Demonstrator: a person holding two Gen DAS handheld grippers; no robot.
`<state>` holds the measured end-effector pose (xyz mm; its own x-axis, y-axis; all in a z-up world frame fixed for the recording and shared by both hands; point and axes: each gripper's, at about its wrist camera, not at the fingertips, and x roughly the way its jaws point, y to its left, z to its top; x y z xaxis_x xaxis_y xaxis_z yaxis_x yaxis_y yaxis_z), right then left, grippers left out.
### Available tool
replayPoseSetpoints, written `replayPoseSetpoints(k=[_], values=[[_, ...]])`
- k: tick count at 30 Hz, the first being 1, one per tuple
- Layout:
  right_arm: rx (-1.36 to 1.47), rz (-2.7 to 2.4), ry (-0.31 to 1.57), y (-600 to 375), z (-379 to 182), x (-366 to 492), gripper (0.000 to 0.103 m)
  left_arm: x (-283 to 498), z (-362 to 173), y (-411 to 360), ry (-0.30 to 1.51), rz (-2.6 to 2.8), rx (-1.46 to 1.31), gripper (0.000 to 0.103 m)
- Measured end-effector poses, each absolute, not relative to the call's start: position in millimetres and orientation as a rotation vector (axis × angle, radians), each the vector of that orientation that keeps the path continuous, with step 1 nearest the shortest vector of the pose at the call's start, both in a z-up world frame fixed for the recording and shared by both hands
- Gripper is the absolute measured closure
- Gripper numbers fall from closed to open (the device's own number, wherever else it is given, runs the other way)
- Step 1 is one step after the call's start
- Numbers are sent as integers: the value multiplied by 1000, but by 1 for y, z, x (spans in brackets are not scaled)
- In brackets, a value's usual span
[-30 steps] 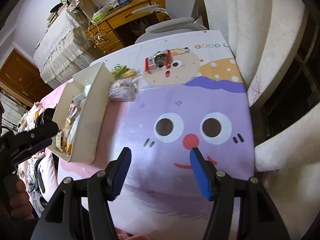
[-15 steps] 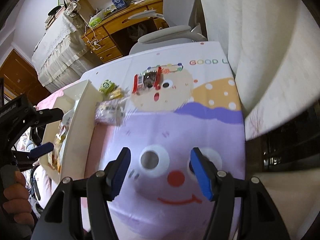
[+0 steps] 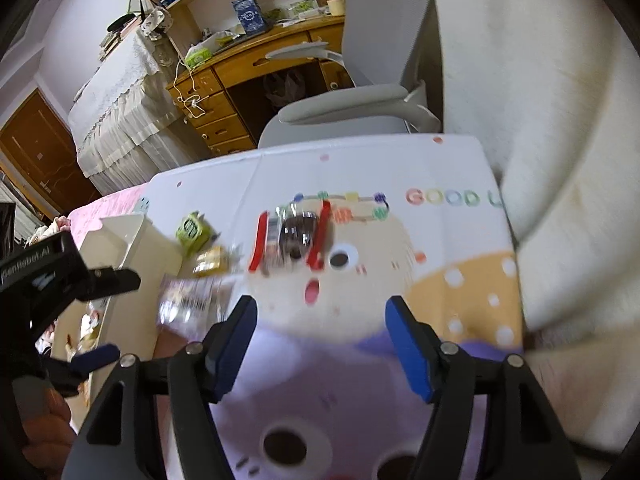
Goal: Organize snacks
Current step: 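Withdraw both tools from the tray toward the last snacks on the table, then grasp the clear purple-print bag with left tool while right tool grasps the dark-filled packet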
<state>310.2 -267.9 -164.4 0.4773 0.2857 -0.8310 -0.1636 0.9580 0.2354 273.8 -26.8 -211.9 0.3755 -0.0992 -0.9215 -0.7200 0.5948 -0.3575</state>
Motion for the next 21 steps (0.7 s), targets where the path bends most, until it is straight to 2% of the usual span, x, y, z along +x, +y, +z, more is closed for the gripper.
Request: replayPoseSetpoints(k=[10, 21], values=[[32, 323, 993, -235, -202, 363, 34, 296, -254, -28, 1143, 524, -870, 12], [-115, 339, 929, -203, -231, 375, 34, 316, -281, -25, 1136, 569, -832, 13]])
